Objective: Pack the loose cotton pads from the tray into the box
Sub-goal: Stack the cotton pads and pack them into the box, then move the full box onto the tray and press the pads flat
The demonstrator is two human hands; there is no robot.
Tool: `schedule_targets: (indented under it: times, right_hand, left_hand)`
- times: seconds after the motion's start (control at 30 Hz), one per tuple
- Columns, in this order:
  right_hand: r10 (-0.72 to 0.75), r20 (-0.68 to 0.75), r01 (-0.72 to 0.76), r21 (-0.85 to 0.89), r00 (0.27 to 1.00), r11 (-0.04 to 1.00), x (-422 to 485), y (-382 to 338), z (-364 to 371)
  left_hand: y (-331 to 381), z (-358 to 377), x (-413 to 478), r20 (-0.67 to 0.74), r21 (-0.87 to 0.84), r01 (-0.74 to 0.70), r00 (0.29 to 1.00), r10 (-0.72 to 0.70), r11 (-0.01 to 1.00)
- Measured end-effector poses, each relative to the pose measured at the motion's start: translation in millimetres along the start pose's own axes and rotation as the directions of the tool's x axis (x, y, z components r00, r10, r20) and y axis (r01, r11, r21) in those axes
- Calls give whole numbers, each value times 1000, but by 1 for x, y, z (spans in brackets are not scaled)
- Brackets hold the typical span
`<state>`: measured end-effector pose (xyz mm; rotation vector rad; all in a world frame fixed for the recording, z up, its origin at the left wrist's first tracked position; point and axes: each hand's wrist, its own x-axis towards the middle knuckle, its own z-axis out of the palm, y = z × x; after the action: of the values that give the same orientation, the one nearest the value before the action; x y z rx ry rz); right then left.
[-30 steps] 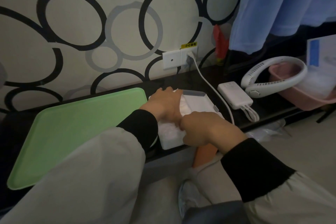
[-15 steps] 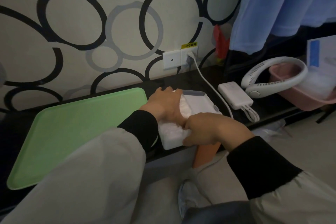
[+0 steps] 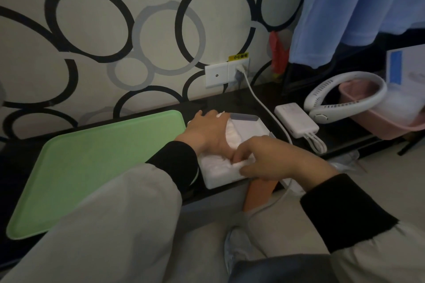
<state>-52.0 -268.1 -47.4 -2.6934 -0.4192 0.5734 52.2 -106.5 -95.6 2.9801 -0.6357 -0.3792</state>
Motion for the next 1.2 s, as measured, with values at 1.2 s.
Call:
schedule_targets:
  times: [1.2]
  right_hand:
    - [358,-75,-251,579,931,776,-10,4,16]
  left_hand:
    - [-32,-25,-54,-312,-719,45,870,-381,693]
